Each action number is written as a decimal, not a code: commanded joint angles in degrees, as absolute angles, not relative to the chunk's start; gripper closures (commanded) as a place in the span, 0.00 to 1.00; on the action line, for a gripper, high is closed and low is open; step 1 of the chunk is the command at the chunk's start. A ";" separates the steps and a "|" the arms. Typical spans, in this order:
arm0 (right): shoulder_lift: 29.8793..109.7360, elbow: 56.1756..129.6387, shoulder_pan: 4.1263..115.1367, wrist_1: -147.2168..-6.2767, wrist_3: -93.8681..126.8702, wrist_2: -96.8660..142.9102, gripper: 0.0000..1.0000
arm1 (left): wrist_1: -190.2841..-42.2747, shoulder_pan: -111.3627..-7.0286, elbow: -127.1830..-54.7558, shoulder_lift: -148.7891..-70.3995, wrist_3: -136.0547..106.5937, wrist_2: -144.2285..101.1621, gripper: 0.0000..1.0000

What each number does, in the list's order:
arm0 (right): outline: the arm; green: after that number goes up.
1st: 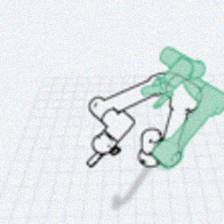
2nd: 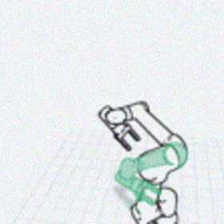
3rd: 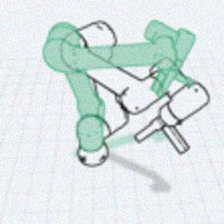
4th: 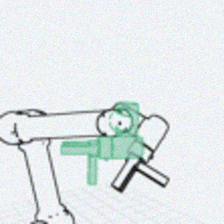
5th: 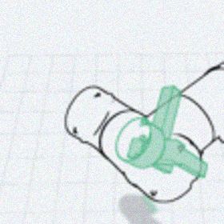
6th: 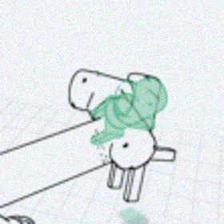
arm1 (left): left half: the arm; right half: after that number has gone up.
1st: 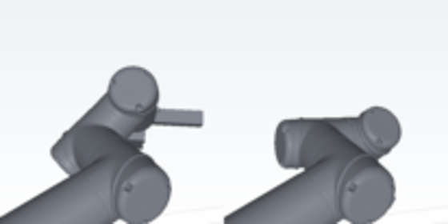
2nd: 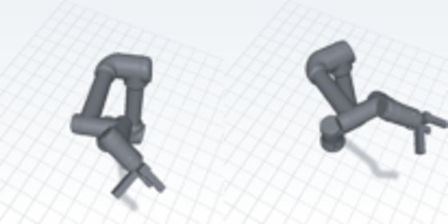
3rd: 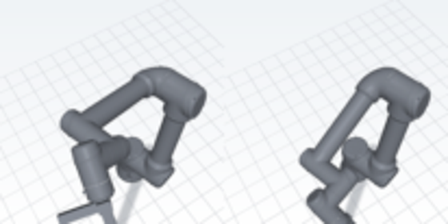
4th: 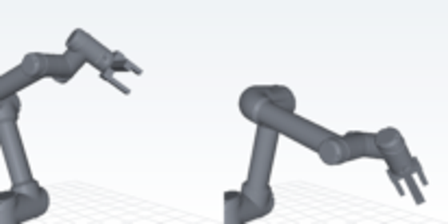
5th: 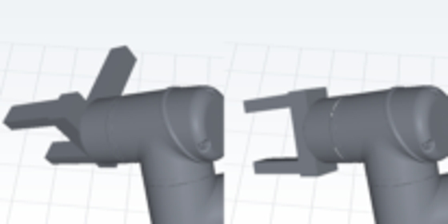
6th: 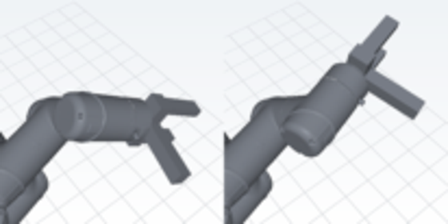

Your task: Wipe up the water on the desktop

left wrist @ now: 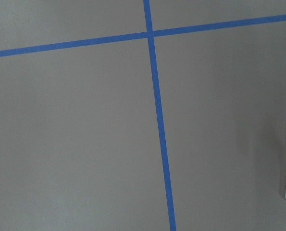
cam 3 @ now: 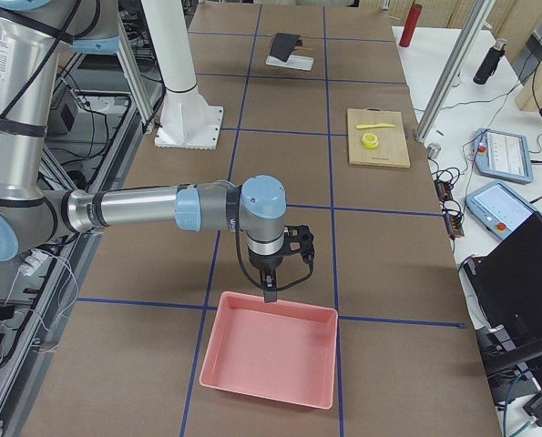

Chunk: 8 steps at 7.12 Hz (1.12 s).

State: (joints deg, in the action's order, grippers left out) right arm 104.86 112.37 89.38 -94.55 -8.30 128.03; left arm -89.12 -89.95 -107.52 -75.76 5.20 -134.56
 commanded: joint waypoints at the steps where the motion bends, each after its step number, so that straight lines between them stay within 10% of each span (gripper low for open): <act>1: 104.42 112.85 89.38 -94.31 -8.00 128.32 0.00 | -89.21 -90.09 -107.49 -76.46 5.10 -134.65 0.01; 8: 104.86 117.68 89.56 -94.31 -8.00 129.02 0.00 | -99.90 -92.98 -105.12 -81.48 5.45 -135.70 0.01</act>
State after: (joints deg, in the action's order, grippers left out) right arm 105.06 117.80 89.56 -94.41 -7.92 128.99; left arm -96.21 -91.83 -105.74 -81.63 5.25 -135.10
